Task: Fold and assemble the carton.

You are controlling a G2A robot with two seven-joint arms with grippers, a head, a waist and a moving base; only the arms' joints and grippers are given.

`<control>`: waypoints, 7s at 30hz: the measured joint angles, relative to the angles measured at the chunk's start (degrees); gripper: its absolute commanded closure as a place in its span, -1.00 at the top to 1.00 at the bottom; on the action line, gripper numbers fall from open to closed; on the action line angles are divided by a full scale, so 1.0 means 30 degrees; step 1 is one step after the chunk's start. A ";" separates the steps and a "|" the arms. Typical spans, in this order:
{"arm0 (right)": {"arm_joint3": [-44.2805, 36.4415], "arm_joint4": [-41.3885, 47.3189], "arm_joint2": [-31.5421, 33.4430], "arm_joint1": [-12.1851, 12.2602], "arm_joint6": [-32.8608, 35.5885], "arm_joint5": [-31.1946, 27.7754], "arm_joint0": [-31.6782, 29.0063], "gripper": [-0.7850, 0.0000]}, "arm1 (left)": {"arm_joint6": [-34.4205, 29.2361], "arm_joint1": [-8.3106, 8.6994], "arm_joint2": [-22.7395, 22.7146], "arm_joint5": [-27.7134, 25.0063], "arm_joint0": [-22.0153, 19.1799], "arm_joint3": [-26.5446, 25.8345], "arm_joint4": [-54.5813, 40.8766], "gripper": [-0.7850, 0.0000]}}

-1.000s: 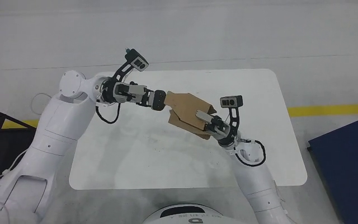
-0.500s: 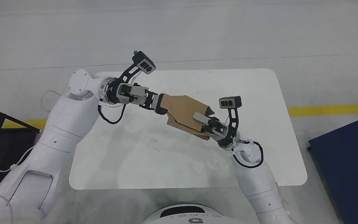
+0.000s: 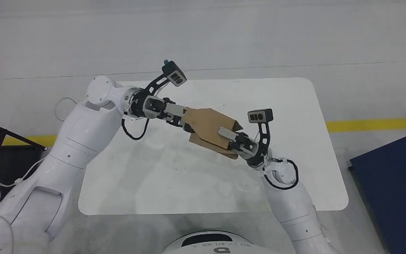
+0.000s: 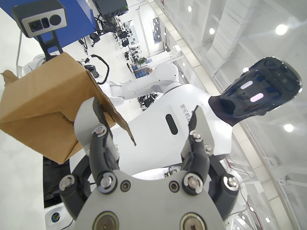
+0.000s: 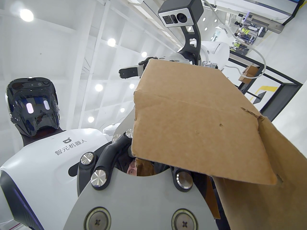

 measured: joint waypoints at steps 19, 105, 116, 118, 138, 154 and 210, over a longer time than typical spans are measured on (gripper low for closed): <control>0.0035 0.0299 -0.0349 0.0359 -0.0559 -0.0105 0.0105 -1.00 | 0.0000 0.0547 0.1365 -0.0120 -0.0747 0.0950 0.2041 -0.14; 0.0935 0.3290 -0.2231 0.1290 0.0462 0.0333 0.1212 -1.00 | -0.0001 -0.0589 0.2012 0.1279 -0.2046 0.1401 0.8727 0.89; 0.0934 0.3318 -0.2343 0.1364 0.0373 0.0286 0.1258 -1.00 | -0.0001 -0.0647 0.1996 0.1331 -0.1931 0.1390 0.8782 0.87; 0.0934 0.3308 -0.2375 0.1378 0.0357 0.0299 0.1266 -1.00 | -0.0001 -0.0626 0.1936 0.1328 -0.1906 0.1381 0.8738 0.93; 0.0950 0.3223 -0.2431 0.1504 -0.0185 0.0138 0.1269 -1.00 | 0.0211 0.0538 -0.1335 0.0779 -0.0241 0.1299 0.8474 1.00; -0.0404 -0.2411 -0.1746 0.1960 -0.3119 0.4578 0.2675 -1.00 | 0.3008 0.0779 -0.3286 -0.2061 0.1241 0.2087 0.7547 1.00; -0.9743 -2.6172 -0.2166 0.4376 -0.3119 1.7782 -0.0767 0.00 | 0.3313 0.1011 -0.1461 0.2829 0.1637 -0.1343 1.9019 1.00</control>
